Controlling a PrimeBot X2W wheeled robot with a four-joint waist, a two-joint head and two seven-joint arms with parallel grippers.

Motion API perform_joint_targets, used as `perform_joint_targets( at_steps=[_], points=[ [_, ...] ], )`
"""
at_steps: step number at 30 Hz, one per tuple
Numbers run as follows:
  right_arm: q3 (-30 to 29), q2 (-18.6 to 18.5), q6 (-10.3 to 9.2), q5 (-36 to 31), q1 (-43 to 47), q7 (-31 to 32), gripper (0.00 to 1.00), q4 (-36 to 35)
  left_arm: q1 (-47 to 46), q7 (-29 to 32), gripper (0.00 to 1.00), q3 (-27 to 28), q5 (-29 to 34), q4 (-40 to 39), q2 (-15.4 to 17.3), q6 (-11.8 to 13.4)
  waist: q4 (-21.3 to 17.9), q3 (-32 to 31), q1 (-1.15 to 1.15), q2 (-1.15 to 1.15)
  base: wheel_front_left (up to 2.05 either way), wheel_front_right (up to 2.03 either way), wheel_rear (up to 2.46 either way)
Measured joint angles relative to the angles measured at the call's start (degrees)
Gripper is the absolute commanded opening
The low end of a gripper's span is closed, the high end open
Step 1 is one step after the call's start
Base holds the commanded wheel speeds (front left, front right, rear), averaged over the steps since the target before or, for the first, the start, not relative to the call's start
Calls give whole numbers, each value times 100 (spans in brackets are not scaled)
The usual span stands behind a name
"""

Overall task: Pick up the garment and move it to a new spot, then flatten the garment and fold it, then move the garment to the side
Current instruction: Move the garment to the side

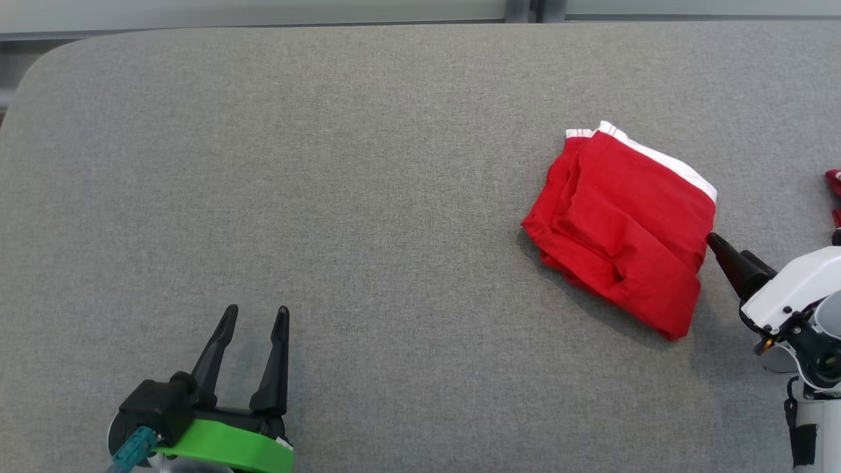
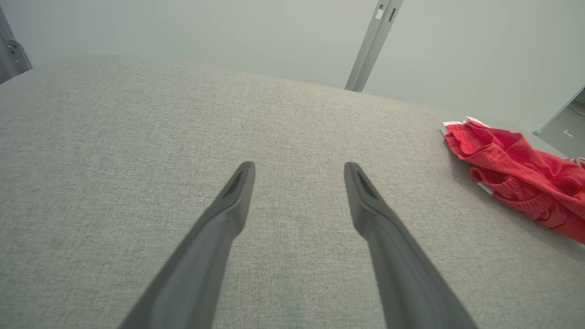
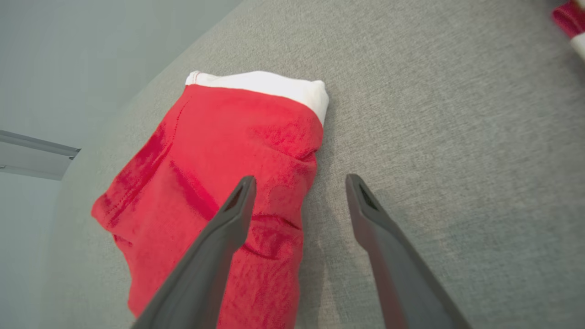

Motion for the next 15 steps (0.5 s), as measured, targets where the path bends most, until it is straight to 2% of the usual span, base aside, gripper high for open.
perform_joint_targets(
  at_steps=[5,7,8,9,15],
  points=[
    [-427,99,0,437,-504,350,100,903,-78,-9,100,-7,18,55,-34,-11,136,28,0,0,0,0,0],
    [-414,81,0,617,-666,377,100,1245,-104,-10,100,-29,36,96,-69,-37,205,22,0,0,0,0,0],
    [-259,98,0,771,-767,354,9,1469,-133,-10,100,-35,41,137,-105,-51,275,7,0,0,0,0,0],
    [-132,101,0,815,-811,326,0,1512,-137,-12,100,-25,41,154,-115,-51,308,-6,0,0,0,0,0],
    [597,110,0,982,-857,453,0,1188,-48,-16,100,94,38,145,-133,-51,357,-129,0,0,0,0,0]
  ],
)
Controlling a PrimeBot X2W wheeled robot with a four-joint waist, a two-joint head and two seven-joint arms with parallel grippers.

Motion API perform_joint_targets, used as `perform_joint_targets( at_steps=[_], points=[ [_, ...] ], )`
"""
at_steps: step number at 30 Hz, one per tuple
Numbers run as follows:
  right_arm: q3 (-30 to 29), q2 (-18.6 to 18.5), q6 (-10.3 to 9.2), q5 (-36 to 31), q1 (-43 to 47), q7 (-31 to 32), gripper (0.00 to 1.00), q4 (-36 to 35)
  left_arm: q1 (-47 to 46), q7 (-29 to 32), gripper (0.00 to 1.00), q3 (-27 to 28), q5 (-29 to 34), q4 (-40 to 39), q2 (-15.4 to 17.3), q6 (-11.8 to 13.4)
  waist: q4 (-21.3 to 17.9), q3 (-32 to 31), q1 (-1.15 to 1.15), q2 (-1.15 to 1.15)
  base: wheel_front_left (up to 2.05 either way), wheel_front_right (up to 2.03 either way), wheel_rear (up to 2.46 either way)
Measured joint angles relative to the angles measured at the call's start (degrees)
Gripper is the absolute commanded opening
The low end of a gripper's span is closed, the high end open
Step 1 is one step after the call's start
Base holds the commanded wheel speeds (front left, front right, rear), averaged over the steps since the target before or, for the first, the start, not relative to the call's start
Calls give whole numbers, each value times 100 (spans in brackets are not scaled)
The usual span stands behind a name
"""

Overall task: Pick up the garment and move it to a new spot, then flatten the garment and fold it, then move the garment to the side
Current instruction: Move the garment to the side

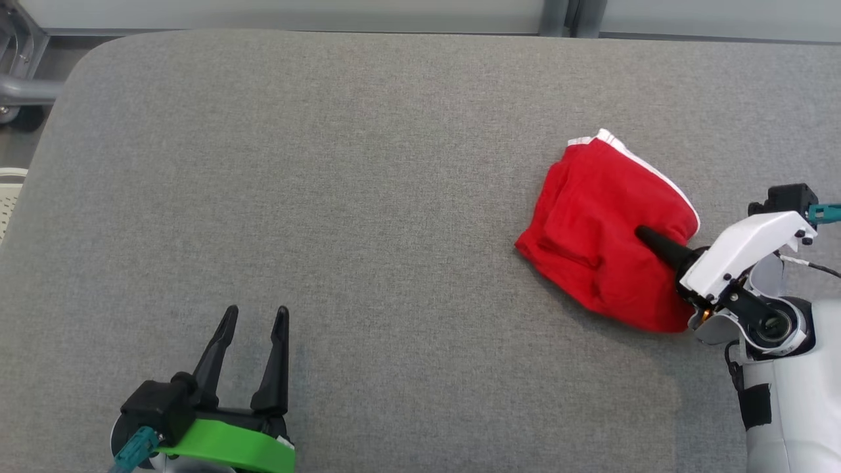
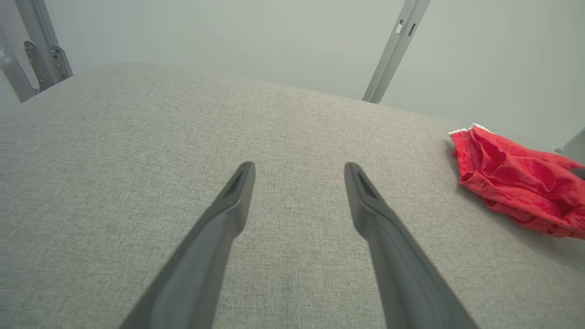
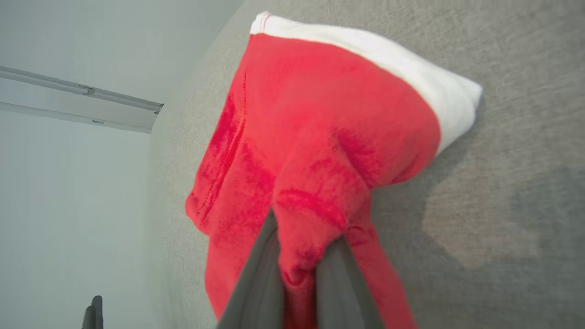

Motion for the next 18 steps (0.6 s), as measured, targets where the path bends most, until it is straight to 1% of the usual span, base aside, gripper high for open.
perform_joint_targets(
  at_steps=[1,2,3,6,12,15,18],
  points=[
    [0,0,0,0,0,0,0,0,0,0,100,0,0,0,0,0,0,0,0,0,0,0,0],
    [76,-1,0,-96,14,154,0,-207,44,-1,100,33,-1,-35,-32,1,-50,-12,0,0,0,0,0],
    [76,-1,0,-96,14,154,0,-207,44,-1,100,33,-1,-35,-32,1,-50,-12,0,0,0,0,0],
    [68,-47,0,-200,70,366,0,-554,94,-1,100,119,0,-122,-52,1,-184,-15,0,0,0,0,0],
    [164,-100,0,-322,499,655,0,-1215,228,-1,100,265,71,-291,-64,1,-678,-11,0,0,0,0,0],
    [254,-271,0,-420,719,692,0,-1443,229,-1,100,253,136,-314,-13,-9,-1013,0,0,0,0,0,0],
    [313,-582,0,-512,867,732,0,-1613,186,23,100,235,187,-354,51,-29,-1358,28,0,0,0,0,0]
  ],
)
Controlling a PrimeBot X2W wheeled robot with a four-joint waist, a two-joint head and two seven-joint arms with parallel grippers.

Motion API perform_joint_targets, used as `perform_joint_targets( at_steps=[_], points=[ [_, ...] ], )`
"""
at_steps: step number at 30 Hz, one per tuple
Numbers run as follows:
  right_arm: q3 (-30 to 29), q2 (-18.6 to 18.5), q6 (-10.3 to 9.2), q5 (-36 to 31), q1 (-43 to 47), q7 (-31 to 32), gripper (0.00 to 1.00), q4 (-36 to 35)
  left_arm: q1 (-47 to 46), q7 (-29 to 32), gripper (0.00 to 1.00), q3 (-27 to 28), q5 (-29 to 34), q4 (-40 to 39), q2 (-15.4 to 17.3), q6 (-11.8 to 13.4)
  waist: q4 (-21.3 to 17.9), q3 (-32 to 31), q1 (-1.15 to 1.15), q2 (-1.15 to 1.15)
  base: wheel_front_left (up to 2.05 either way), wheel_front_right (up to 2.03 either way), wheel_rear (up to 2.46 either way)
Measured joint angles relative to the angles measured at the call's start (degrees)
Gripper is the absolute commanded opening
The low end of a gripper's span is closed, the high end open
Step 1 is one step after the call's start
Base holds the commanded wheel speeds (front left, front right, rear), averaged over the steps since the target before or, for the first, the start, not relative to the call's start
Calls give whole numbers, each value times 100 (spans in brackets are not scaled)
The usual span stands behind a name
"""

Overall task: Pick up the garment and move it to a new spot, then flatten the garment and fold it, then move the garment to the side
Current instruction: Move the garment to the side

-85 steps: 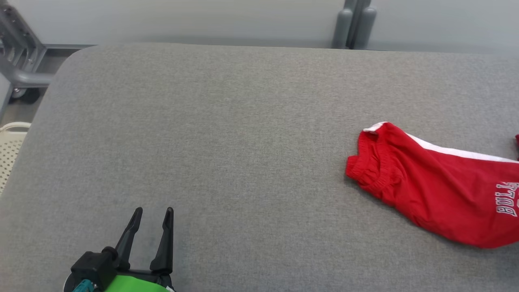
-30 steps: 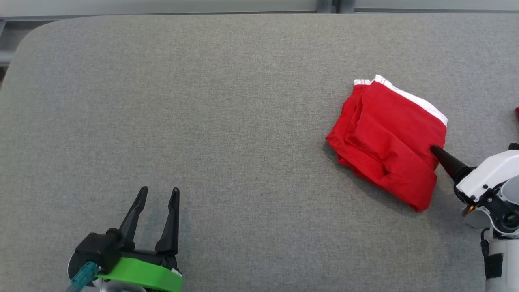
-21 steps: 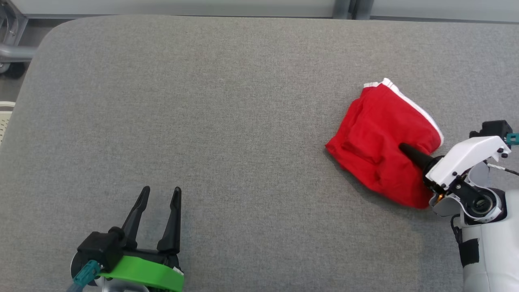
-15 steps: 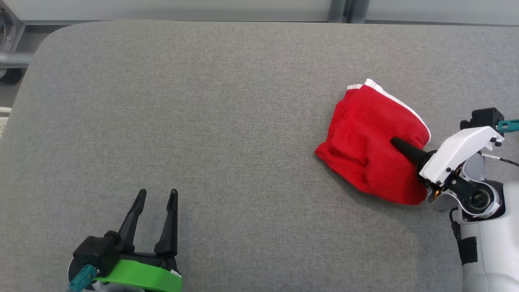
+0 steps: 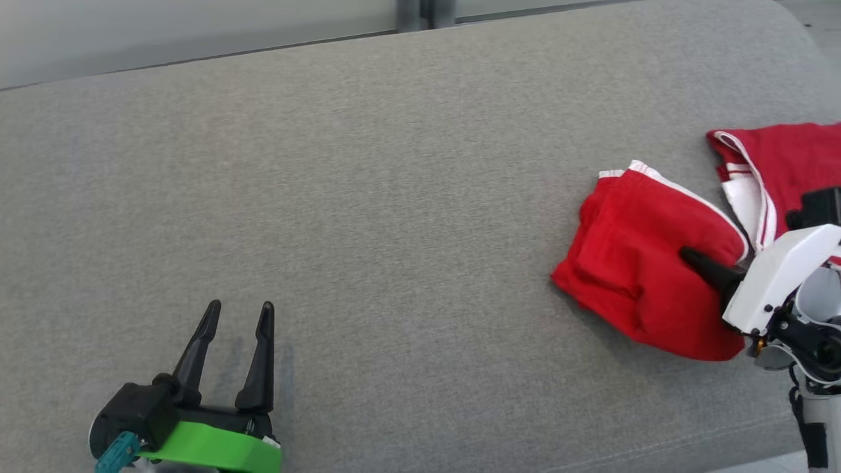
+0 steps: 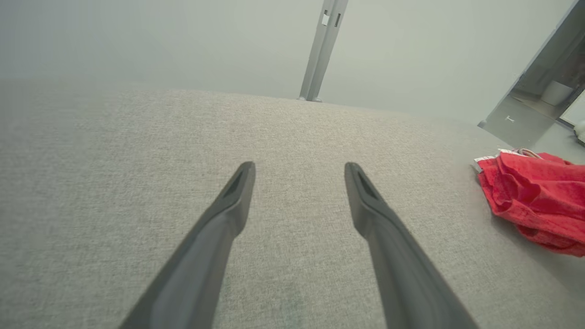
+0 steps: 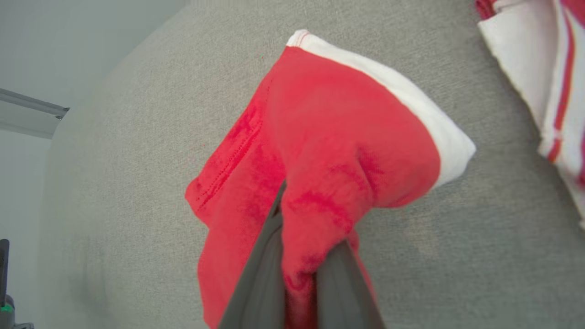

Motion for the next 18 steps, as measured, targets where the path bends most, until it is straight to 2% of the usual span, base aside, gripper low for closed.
perform_joint_targets(
  at_steps=[5,9,13,18],
  points=[
    [-3,-450,0,-77,-68,59,0,-155,-109,90,100,8,44,-143,119,-1,-501,91,0,0,0,0,0],
    [269,-884,0,-183,-436,166,0,-258,-214,130,100,26,43,-204,163,2,-714,244,0,0,0,0,0],
    [536,-1329,0,-313,-959,330,0,-260,-275,164,100,-36,42,-229,148,4,-704,389,0,0,0,0,0],
    [532,-1918,1,-556,-1493,664,0,148,-344,172,100,-99,42,-209,129,4,-430,501,0,0,0,0,0]
  ],
)
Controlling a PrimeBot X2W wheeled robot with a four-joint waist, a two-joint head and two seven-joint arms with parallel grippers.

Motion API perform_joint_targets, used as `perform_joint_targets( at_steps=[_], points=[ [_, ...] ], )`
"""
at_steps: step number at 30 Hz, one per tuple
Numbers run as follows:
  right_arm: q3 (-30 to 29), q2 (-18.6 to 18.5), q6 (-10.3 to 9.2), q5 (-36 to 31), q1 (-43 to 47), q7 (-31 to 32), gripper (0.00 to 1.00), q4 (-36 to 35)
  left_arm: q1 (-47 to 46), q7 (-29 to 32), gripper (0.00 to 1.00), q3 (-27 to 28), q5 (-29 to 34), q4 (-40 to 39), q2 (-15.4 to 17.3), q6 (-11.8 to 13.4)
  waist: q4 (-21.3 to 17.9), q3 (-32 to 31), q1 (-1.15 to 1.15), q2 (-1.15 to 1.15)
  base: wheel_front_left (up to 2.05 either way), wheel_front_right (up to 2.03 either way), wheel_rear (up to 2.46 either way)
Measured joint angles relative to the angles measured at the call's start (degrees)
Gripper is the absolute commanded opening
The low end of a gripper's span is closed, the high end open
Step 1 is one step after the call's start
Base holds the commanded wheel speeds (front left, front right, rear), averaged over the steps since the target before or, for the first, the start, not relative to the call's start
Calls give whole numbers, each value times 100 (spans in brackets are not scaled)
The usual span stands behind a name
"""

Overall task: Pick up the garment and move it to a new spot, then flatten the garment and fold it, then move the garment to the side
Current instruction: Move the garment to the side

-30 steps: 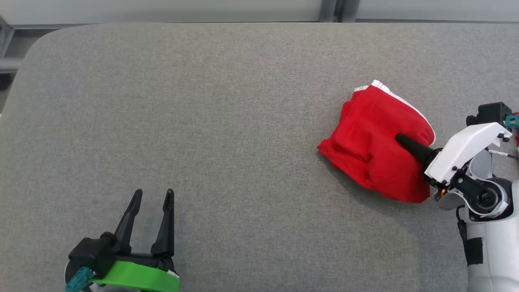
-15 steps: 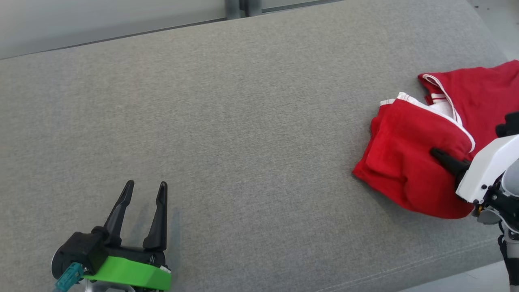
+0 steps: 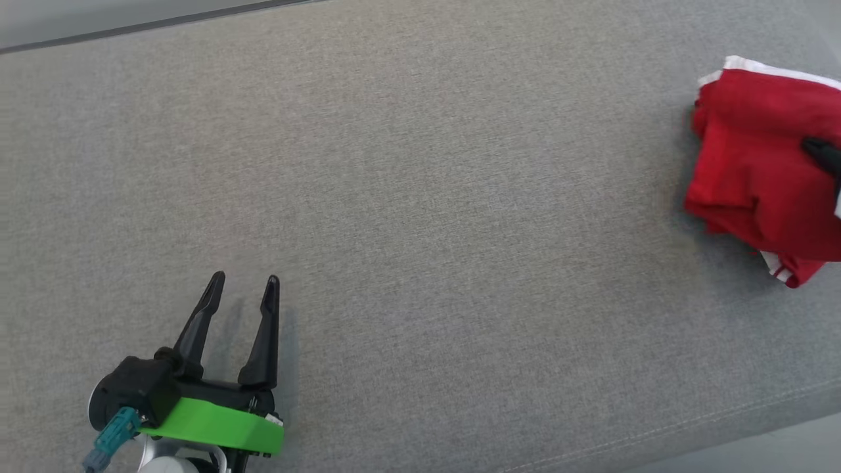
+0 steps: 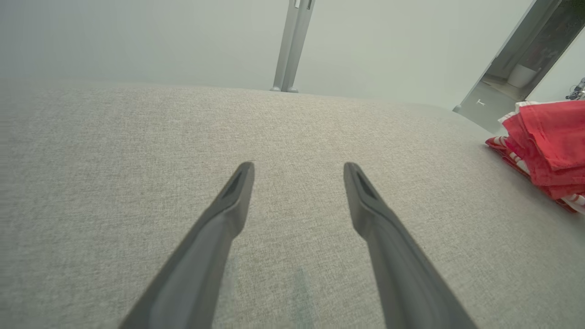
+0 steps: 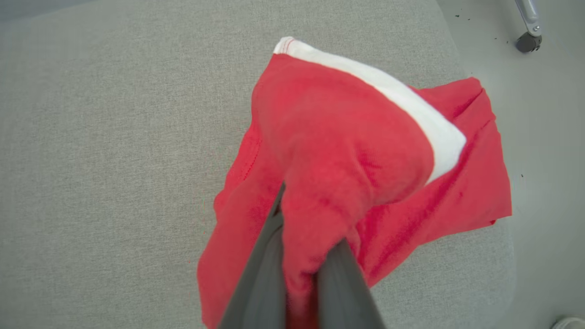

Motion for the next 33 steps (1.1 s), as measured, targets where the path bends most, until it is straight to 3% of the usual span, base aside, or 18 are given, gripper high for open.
perform_joint_targets(
  at_steps=[8,9,10,11,12,18,26,29,33],
  points=[
    [-514,-782,0,-360,-183,421,0,868,-81,-16,100,-89,-13,64,-73,-1,563,148,0,0,0,0,0],
    [-599,-881,0,-422,-182,366,4,988,-92,-20,100,-90,-14,75,-78,-1,638,162,0,0,0,0,0],
    [-672,-944,0,-512,-180,337,18,1070,-95,-21,100,-87,-23,83,-79,-1,709,176,0,0,0,0,0],
    [-748,-959,0,-622,-175,297,48,1114,-99,-27,100,-78,-45,86,-79,-1,780,191,0,0,0,0,0],
    [-801,-958,0,-736,-176,209,100,1147,-105,-29,100,-70,-54,88,-79,-1,846,206,0,0,0,0,0],
    [-893,-1283,0,-1302,-159,-144,100,1546,-119,-64,100,-71,-112,121,-149,0,1155,301,0,0,0,0,0],
    [-924,-1575,0,-1413,210,-399,100,1779,-91,-119,100,-27,-160,183,-207,31,1229,283,0,0,0,0,0],
    [-750,-1553,0,-1254,225,-826,100,1618,-77,-125,100,16,-160,170,-192,46,1169,211,0,0,0,0,0],
    [-334,-1622,3,-949,264,-1942,100,1015,-44,-155,100,70,-157,144,-168,76,1106,34,0,0,0,0,0]
  ],
)
